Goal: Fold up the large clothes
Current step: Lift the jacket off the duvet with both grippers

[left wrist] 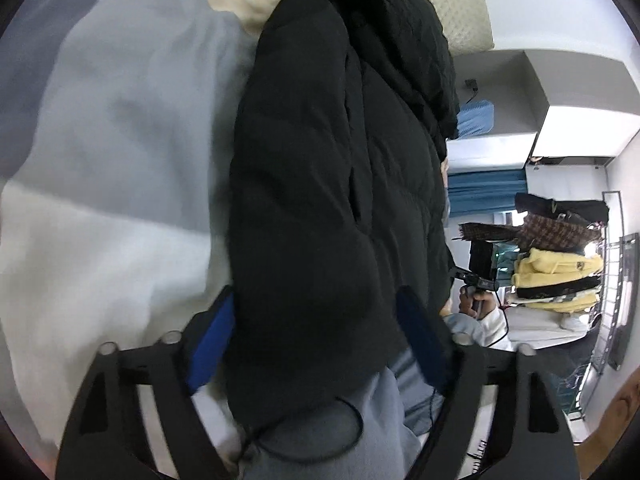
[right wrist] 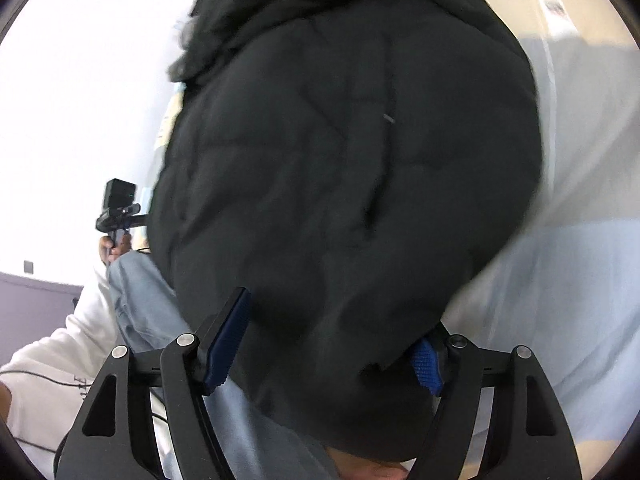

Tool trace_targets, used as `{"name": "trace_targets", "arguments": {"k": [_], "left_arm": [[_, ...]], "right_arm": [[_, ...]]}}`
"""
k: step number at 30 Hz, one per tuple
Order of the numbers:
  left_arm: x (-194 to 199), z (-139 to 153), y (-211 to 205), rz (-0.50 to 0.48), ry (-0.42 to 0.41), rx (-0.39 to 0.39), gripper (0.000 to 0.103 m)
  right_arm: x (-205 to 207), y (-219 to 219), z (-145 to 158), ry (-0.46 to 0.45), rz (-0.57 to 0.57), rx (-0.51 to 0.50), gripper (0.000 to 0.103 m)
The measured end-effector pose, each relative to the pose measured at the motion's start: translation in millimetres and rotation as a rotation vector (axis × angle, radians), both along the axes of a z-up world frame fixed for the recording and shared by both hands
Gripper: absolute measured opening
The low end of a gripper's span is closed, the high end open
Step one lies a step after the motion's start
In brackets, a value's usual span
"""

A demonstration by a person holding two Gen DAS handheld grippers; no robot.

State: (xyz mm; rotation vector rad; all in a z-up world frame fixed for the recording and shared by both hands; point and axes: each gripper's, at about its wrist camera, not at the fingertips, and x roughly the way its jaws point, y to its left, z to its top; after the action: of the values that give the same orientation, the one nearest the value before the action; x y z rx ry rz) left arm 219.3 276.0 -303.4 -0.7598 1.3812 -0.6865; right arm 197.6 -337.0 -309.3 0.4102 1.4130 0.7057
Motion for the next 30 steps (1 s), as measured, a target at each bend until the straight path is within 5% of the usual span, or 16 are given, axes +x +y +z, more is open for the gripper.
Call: {"name": "trace_targets", "arguments": {"k": [6, 11, 16, 18, 22, 23, 25, 27, 30], "left_arm": [[11, -21, -2, -0.014, 0.093, 0.037, 0.078], [12, -11, -24, -0.083, 0.166, 0.011, 0.08], [5, 25, -35, -0.092, 0.072, -0.063, 0.08], [4, 27, -37, -0.042, 0.097, -0.023, 0.08], [5, 28, -40, 0.034, 0.145, 0.029, 0.077], [3, 33, -42, 0.038, 0.137, 0.069, 0.074], [-1, 40, -46, 0.027, 0.127, 0.124, 0.045], [-5, 50, -47, 0.055, 0.132, 0.127, 0.026], [-7, 78, -47, 0.091, 0.071, 0.105, 0.013]], "right_arm": [[4, -5, -30, 0.11, -0.03, -0.027, 0.073], [10, 3, -23, 0.104, 0.001, -0.028, 0.075], [7, 3, 4, 0.013, 0.023, 0.045, 0.074], [7, 1, -1, 0.033, 0.01, 0.025, 0.07], [9, -4, -18, 0.105, -0.033, -0.028, 0.043], [10, -3, -13, 0.093, -0.035, -0.028, 0.028], [8, 1, 6, 0.046, -0.039, -0.034, 0.015], [5, 5, 27, -0.002, -0.025, -0.055, 0.012], [2, 3, 54, -0.057, -0.033, -0.061, 0.009]]}}
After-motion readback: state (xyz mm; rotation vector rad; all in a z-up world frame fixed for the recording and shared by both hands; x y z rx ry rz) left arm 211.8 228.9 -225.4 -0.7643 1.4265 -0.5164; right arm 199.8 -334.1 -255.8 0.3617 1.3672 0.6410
